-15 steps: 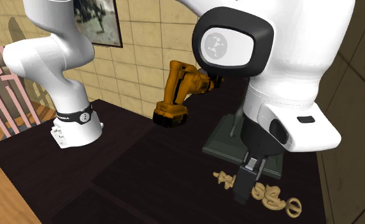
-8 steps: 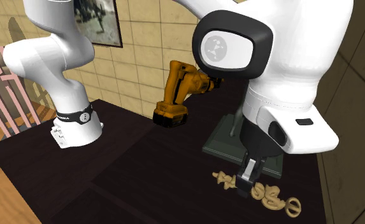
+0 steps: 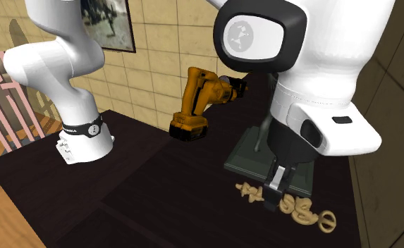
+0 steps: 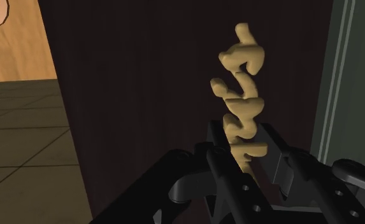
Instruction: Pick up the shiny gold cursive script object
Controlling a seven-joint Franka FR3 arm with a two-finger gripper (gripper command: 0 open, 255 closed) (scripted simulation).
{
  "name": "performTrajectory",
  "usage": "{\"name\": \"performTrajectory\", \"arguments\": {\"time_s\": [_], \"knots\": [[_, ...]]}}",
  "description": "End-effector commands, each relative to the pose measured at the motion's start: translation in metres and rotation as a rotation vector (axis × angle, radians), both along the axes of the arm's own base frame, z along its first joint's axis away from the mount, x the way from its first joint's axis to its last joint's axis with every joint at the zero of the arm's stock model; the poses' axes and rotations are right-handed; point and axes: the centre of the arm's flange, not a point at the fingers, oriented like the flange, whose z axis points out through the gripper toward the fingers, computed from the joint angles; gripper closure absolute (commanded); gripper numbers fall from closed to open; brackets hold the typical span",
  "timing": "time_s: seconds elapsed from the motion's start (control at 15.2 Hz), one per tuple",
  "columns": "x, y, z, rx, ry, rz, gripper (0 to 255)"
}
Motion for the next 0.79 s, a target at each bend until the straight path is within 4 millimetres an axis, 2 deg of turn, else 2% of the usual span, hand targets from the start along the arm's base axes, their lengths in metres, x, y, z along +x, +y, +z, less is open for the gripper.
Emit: {"name": "performTrajectory", "arguments": {"time_s": [0.0, 0.59, 0.73], "knots": [[0.0, 0.0, 0.01, 0.0, 0.0, 0.0, 255], [0.0, 0.0, 0.058, 0.0, 0.0, 0.0, 255], [0.0, 0.0, 0.059, 0.0, 0.0, 0.0, 255]]}}
